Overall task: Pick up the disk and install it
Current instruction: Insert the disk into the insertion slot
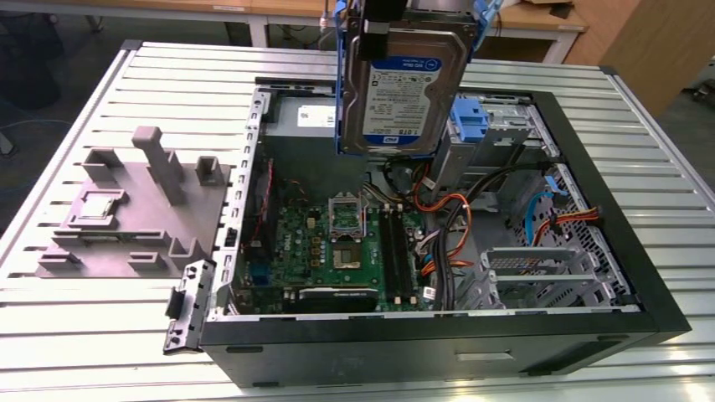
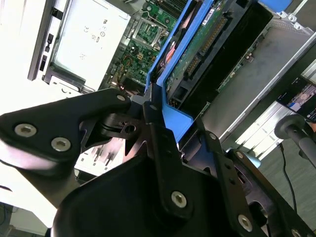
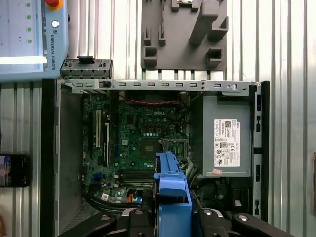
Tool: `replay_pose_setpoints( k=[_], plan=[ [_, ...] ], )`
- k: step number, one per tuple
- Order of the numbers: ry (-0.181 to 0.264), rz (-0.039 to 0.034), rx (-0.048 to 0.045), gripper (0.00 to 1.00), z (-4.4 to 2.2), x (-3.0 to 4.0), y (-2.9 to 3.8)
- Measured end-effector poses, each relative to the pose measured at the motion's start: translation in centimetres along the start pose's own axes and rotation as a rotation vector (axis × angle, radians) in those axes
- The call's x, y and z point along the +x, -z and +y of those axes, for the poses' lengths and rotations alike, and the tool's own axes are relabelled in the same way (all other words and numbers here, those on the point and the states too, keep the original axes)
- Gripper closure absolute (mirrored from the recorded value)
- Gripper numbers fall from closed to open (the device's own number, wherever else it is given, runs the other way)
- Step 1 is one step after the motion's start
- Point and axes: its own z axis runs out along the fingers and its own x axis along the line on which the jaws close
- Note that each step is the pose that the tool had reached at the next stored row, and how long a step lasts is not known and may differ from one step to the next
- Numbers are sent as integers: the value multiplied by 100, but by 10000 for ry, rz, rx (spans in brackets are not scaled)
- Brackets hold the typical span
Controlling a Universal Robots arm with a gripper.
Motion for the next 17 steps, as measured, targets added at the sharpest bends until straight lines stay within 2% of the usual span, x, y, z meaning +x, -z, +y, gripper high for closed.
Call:
replay_pose_setpoints(
  k=[10, 17],
  plan=[
    [2, 0, 0, 64, -1, 21, -1],
    [1, -1, 1, 64, -3, 148, -12]
  ],
)
